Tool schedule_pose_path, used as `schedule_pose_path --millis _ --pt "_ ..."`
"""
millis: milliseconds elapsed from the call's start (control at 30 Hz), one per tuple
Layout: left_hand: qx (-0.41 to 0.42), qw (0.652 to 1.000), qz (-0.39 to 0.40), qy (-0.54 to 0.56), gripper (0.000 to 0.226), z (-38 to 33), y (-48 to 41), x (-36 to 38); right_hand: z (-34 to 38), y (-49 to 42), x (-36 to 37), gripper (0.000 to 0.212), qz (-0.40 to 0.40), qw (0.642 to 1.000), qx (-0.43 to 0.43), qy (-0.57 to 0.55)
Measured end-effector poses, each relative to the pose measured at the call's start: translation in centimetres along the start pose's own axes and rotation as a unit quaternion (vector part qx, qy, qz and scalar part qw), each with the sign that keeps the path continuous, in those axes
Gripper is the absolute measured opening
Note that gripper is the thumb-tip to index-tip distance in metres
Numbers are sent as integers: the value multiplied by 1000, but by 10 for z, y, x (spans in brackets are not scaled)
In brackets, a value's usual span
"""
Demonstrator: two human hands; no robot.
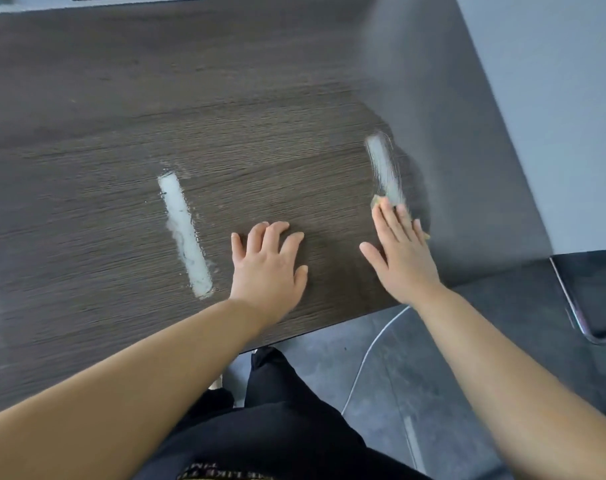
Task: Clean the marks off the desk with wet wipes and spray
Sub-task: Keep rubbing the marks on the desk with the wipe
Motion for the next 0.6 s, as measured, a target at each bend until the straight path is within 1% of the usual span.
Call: schedule_pose_path --millis 100,167,267,333,400,500,600 --pt "16 1000 2 0 52 -9 3 3 4 23 12 83 17 999 -45 8" --pt "26 1000 -1 -6 52 -12 5 5 -5 10 4 80 6 999 -51 19" --pt "25 999 -22 8 51 -9 8 6 -24 -5 -7 61 -10 1000 4 21" --pt "22 999 -30 3 51 -3 13 7 -30 7 -1 62 -28 999 36 9" --pt "20 999 -31 -4 50 4 18 8 -27 32 11 71 -58 997 58 4" --pt "13 999 -31 -5 51 17 25 12 10 59 37 77 -76 994 74 -7" --pt "0 999 -39 9 50 30 36 12 64 60 58 74 -46 999 8 -19"
Point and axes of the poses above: each hand's wrist, its own y-axis away from the middle knuckle, its own x-axis out of the palm, z = x × y, the point moved 4 cm from there along -y, towards the middle knuckle, and after that the axes turned 12 degrees about -y, right-handed, at the moved point
